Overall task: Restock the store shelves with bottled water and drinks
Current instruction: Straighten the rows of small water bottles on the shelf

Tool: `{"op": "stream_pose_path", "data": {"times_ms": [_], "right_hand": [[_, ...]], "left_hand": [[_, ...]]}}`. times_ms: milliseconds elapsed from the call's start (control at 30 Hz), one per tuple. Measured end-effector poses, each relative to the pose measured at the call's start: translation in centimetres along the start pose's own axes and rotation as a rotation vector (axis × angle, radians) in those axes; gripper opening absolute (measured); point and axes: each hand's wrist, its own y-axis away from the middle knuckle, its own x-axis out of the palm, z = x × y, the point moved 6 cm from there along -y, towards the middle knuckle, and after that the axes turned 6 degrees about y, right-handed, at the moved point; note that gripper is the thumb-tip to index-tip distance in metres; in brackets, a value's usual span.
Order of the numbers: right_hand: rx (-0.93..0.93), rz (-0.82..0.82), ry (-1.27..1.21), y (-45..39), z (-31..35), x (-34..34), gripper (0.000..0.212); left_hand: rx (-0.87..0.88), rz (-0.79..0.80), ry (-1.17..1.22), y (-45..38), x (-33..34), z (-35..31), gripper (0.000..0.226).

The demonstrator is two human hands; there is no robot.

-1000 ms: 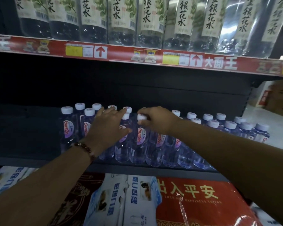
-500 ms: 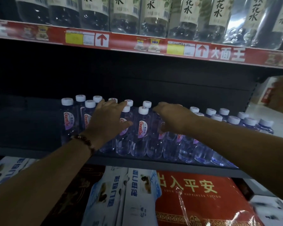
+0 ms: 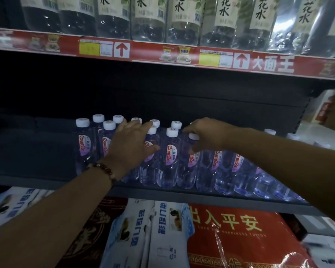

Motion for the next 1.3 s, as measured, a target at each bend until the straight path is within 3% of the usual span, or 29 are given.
{"op": "stream_pose_path", "data": {"times_ms": [200,300,367,467,633,800,933,1300], "right_hand": [[0.054,-0.070,-0.015,0.0,-0.1,1.2,0.067],[0.021,-0.221,0.016,0.2,1.4,0.5,0.077],[-0.039,-0.323,0.005,0.0,3.7,-0.6,0.072],[-0.107,-0.312,-0.086,-1.7,7.9,-1.2,0.067],[-0.143,-0.259,-0.052,-6.5,13.4,-1.6,0.058],[-0.015,-0.112,-0.159,-9.5,13.8,-0.9,0.041],[0.021,-0.162,-0.217,-10.3,12.6,-0.8,0.019],[-0.076,-0.143,-0.209,-9.6,13.2,-1.2,0.023]], "left_hand": [[0.022,0.075,0.014,0.1,-0.2,-0.3,0.081],[0.052,0.150,0.077,0.4,-1.2,0.1,0.076],[0.060,0.085,0.099,0.9,-3.2,1.3,0.069],[0.007,-0.030,-0.005,2.1,-6.0,4.9,0.060],[-0.080,0.084,-0.106,3.2,-6.6,9.5,0.069],[-0.094,0.172,-0.102,2.1,-5.1,10.2,0.060],[-0.115,0.089,-0.008,1.4,-4.5,9.9,0.048],[-0.029,0.058,-0.005,1.8,-4.5,10.2,0.045]]}}
